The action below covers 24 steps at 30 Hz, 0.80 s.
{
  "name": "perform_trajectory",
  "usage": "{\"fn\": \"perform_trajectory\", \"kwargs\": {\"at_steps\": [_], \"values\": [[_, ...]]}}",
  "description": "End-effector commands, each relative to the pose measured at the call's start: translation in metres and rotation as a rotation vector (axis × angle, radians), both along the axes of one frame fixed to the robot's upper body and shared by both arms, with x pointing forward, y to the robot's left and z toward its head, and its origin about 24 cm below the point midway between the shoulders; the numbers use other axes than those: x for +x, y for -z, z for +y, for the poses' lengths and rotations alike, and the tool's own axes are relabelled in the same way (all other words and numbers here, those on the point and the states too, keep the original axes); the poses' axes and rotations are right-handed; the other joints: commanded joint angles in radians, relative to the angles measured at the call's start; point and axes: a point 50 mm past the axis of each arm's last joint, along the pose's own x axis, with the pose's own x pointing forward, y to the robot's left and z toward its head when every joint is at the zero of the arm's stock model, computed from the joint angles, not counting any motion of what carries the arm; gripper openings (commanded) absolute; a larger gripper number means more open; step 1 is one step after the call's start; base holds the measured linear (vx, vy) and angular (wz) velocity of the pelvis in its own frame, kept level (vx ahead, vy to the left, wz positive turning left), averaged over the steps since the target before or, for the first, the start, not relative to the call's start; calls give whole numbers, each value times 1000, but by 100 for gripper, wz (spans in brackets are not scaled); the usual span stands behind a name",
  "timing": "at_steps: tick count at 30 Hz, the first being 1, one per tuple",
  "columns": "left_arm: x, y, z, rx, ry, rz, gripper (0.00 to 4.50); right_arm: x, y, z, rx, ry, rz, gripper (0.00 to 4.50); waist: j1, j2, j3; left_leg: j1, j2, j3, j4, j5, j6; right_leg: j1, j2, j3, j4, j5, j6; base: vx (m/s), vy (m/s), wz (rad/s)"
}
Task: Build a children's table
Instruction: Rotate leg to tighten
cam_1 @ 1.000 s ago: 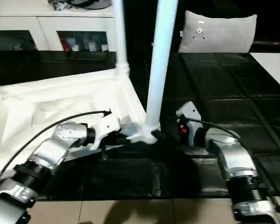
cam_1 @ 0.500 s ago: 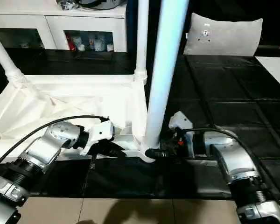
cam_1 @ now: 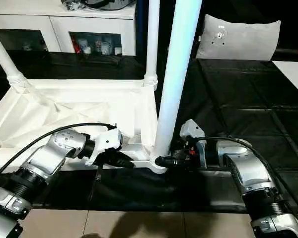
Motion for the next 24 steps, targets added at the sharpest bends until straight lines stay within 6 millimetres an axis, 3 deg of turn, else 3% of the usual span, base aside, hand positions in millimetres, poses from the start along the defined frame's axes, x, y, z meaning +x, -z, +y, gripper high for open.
{"fn": "perform_trajectory", "kwargs": {"at_steps": [1, 3, 5, 7, 10, 11, 13, 21, 22, 24], "values": [[-6, 3, -13, -29, 8, 34, 0, -1, 5, 12, 36, 29, 38, 265, -2, -15, -60, -5, 21, 10, -57, -49, 79, 62, -67, 37, -61, -49, -236, 0, 0, 0], [-5, 3, -15, -33, -13, 31, 0, 1, 6, 14, 35, 66, 29, 264, -6, -14, -56, -3, 21, 10, -60, -83, 66, 60, -67, 37, -68, -109, -226, 0, 0, 0], [5, 3, -26, -83, -183, 8, 0, 16, 10, 27, 22, 270, -13, 264, -18, -13, -50, -1, 19, 11, -65, -120, 33, 55, -67, 37, -80, -202, -206, 0, 0, 0], [9, 2, -30, -100, -232, -8, 0, 20, 12, 30, 15, 334, -11, 263, -24, -13, -52, -3, 16, 6, -68, -142, 10, 60, -69, 34, -87, -291, -170, 0, 0, 0], [17, 1, -39, -126, -366, -36, 0, 26, 19, 33, -13, 466, 18, 263, -42, -15, -50, -2, 15, 6, -69, -160, 8, 53, -63, 36, -91, -306, -161, 0, 0, 0], [19, 1, -43, -121, -406, -41, 0, 28, 21, 33, -31, 524, 24, 263, -43, -19, -50, -3, 13, 7, -68, -157, 11, 54, -64, 37, -93, -316, -154, 0, 0, 0], [21, 1, -49, -112, -463, -49, 0, 29, 26, 32, -64, 622, 32, 263, -43, -15, -52, -4, 13, 8, -66, -142, 15, 53, -64, 39, -93, -303, -150, 0, 0, 0], [19, 3, -55, -83, -471, -85, 0, 29, 28, 38, -69, 672, 7, 263, -47, -10, -52, -6, 13, 8, -69, -152, 28, 52, -63, 39, -94, -267, -154, 0, 0, 0], [19, 3, -54, -76, -469, -89, 0, 29, 27, 39, -48, 667, 17, 298, -47, -10, -51, -6, 13, 8, -69, -162, 28, 51, -63, 39, -96, -277, -154, 0, 0, 0], [19, 3, -54, -75, -470, -90, 0, 28, 26, 38, -39, 666, 20, 319, -48, -10, -52, -5, 14, 7, -70, -166, 27, 51, -62, 39, -96, -277, -153, 0, 0, 0]]}}
